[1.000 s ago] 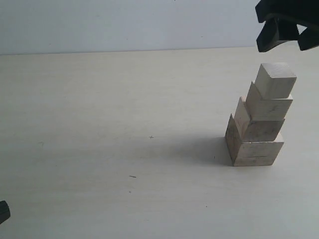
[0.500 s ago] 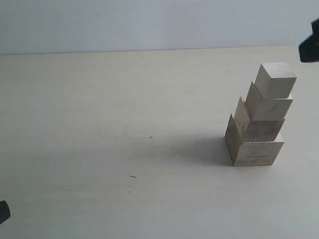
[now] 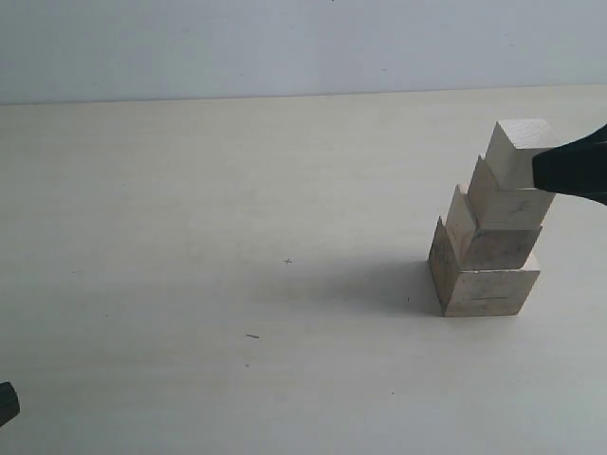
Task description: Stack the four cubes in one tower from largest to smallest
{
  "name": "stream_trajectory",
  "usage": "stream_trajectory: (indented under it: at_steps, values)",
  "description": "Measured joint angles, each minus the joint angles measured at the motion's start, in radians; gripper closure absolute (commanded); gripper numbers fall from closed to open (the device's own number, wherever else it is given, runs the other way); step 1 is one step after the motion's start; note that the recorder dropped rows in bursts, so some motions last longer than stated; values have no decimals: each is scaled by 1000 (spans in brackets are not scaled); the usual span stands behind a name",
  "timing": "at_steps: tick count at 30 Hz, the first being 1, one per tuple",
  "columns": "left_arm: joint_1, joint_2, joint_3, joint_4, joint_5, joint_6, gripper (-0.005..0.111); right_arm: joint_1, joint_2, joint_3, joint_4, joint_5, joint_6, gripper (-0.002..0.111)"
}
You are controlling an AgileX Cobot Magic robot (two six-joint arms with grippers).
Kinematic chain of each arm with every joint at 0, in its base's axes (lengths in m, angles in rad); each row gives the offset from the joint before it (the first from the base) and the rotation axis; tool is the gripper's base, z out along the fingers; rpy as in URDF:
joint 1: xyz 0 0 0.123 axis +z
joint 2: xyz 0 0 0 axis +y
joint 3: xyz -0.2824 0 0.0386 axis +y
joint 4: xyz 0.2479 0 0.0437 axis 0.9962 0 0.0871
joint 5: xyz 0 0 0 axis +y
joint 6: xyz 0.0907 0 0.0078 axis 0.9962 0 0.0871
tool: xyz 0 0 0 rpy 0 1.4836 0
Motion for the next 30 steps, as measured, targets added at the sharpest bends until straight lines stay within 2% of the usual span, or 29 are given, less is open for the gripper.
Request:
stream_trajectory:
  at_steps: [6, 30]
  values:
    - [0, 0, 0, 0, 0, 0, 107, 0, 82, 5, 4, -45, -4, 108]
    - [0, 0, 0, 0, 0, 0, 107, 0, 129, 5, -102, -79, -7, 108]
